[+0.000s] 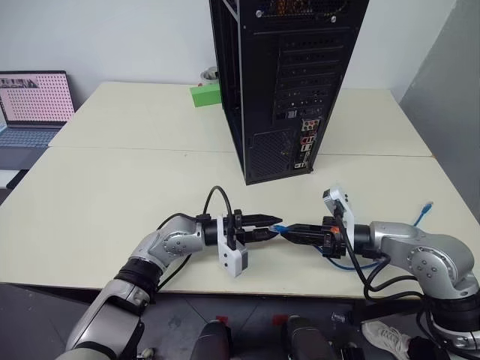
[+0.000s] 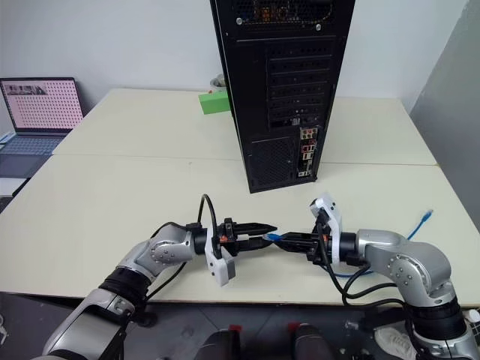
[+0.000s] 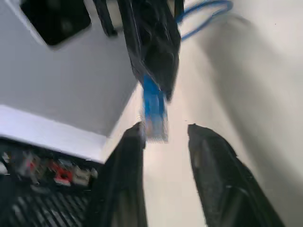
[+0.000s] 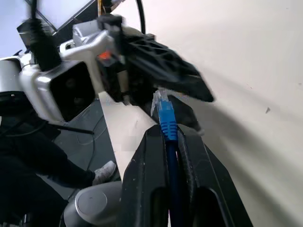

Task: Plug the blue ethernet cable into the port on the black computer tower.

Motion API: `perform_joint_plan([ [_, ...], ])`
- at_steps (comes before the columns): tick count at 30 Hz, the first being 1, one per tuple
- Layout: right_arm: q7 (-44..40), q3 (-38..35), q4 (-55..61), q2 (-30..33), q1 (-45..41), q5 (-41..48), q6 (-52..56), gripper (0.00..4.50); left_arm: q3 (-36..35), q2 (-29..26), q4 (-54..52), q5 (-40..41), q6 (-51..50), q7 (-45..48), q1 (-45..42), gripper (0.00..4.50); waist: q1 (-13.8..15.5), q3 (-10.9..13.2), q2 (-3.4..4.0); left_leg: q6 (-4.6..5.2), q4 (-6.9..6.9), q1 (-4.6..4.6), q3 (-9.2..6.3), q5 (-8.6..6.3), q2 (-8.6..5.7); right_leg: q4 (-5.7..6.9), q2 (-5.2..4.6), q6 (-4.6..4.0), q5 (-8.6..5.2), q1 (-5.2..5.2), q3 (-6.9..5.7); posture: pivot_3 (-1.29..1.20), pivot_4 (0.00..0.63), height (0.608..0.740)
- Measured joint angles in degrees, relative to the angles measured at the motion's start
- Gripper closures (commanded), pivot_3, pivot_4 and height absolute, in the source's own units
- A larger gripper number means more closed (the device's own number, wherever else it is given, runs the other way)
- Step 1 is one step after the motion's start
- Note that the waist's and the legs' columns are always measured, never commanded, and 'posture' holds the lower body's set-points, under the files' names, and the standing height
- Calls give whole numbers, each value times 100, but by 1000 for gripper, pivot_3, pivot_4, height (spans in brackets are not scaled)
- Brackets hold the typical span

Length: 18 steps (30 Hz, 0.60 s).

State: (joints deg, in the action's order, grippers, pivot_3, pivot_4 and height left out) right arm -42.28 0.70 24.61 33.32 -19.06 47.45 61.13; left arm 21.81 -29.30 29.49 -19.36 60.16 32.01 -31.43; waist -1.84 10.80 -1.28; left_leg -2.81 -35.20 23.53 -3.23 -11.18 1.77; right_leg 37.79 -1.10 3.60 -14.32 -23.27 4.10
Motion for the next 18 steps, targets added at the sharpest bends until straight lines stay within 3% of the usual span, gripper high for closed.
perform_joint_plan([
  [3,212,-37,1,-41,1,-136,-164,4500,-13,-2,-83,427,-810,324,147,1683,-1,0,0,0,0,0,0,0,0,0,0,0,0,0,1,0,150,740],
  [6,669,-209,7,-209,1,-433,-472,4500,-138,85,-632,1019,-2058,635,466,1678,-3,0,0,0,0,1,-1,0,1,2,0,0,0,-2,0,0,150,740],
  [10,1708,-277,15,-756,-126,-999,-743,4500,-467,604,-1898,1728,-4448,571,722,1678,-4,0,0,0,-1,2,-3,0,0,6,1,0,0,-2,0,0,150,740],
  [15,3274,-227,-29,-1687,-532,-1999,-1012,4500,-853,1401,-2937,1981,-7005,-168,631,1678,-20,0,0,0,-1,2,-7,0,0,10,3,0,0,-6,0,0,150,740],
  [18,3786,-66,-81,-1999,-765,-2415,-1093,4500,-879,1665,-3378,2024,-8112,-551,457,1678,-18,0,0,0,1,2,-8,0,0,7,5,-1,-1,-6,-1,0,150,740],
])
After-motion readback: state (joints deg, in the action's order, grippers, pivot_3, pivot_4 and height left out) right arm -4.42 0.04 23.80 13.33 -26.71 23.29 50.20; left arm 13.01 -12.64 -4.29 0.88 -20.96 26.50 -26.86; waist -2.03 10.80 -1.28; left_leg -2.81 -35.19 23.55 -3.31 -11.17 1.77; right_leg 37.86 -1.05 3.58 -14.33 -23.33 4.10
